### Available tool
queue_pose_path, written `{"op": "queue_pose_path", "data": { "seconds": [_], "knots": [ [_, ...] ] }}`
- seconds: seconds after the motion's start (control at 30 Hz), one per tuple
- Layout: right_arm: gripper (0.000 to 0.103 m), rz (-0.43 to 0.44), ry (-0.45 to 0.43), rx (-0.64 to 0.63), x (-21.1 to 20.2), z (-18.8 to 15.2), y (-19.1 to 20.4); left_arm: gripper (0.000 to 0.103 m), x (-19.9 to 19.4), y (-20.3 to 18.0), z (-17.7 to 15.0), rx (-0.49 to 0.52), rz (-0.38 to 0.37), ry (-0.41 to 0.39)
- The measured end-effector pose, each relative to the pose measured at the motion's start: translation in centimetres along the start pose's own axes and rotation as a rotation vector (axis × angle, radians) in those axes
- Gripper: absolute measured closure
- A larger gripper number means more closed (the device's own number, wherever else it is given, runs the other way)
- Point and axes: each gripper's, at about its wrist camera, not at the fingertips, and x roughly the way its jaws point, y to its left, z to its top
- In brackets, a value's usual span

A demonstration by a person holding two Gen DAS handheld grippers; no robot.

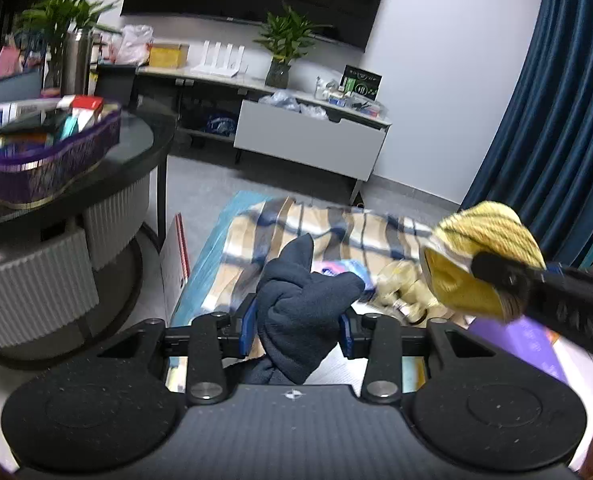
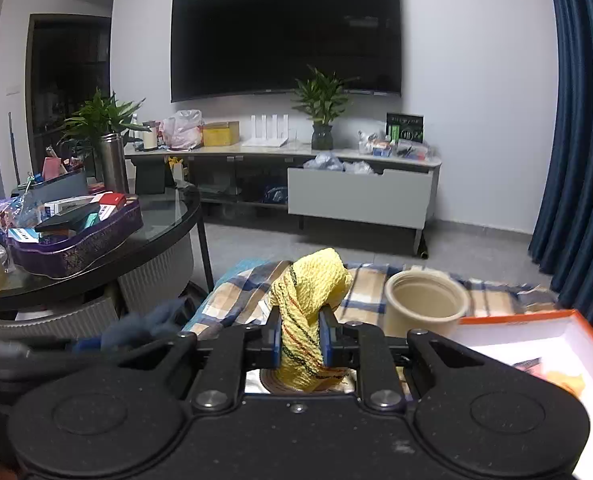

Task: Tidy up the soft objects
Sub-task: 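Carry the navy cloth and yellow knit hat with both grippers over the white box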

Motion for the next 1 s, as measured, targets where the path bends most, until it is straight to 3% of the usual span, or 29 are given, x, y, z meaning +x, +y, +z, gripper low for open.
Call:
{"op": "queue_pose_path", "data": {
  "seconds": [0.33,1.0],
  "knots": [
    [0.080,0.003,-0.034,0.012,-3.3,0.5,-2.3,0.063,-1.5,-3.8,1.4,0.054,0.031,-0.024],
    [0.080,-0.015,-0.068,0.039,-5.9,0.5,-5.8,0.063,-1.7,-7.1,1.3,0.102,0.008,-0.004]
  ]
}}
